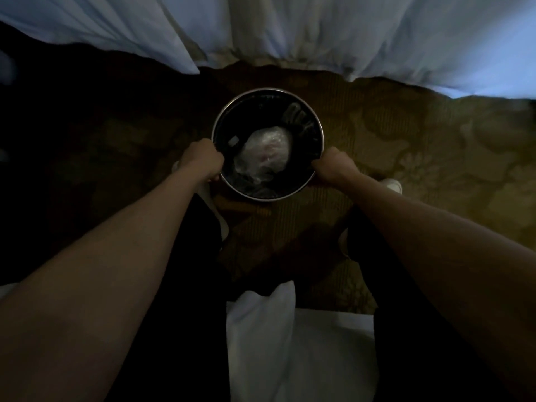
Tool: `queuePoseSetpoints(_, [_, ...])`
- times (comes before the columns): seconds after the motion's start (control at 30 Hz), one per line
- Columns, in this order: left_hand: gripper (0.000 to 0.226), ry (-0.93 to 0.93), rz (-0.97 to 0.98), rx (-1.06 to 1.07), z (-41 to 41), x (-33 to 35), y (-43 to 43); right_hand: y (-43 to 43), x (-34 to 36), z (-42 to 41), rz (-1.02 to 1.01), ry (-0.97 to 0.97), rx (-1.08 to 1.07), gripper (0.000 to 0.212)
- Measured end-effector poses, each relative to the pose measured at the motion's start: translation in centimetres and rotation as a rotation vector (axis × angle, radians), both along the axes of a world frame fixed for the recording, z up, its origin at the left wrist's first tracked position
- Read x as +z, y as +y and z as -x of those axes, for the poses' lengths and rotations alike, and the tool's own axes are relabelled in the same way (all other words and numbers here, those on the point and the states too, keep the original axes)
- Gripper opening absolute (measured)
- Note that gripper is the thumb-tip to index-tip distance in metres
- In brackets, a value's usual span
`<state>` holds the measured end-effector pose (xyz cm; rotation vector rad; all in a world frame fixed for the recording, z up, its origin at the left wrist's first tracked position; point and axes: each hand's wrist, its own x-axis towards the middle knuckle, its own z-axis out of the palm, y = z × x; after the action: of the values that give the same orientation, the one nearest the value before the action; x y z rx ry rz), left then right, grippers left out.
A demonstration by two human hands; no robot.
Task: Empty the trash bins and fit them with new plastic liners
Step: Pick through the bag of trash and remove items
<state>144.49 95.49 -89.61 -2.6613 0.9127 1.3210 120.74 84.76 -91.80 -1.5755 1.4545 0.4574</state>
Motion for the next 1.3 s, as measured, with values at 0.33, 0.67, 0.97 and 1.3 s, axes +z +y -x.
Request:
queuePoseSetpoints(0.33, [0.030, -0.068, 0.138, -0.077, 0.6, 10.8, 2.1, 0.1, 11.1, 2.0, 0.247, -0.069, 0.075, 0.034])
queuePoseSetpoints(0.67, [0.031, -0.111, 0.428, -0.159, 4.8, 25.4, 4.8, 3.1, 26.4, 6.8, 0.404, -0.196, 0.075, 0.040])
queuePoseSetpoints(0.97, [0.033, -0.062, 0.540, -0.213, 15.1, 27.0, 2.4, 3.6, 29.6, 18.2, 0.560, -0.118, -0.048, 0.038])
queuePoseSetpoints(1.3, [0.017, 0.019, 0.333, -0.366, 24.6, 16.2, -7.9, -0.1, 17.9, 28.3, 0.455, -0.034, -0.285, 0.035])
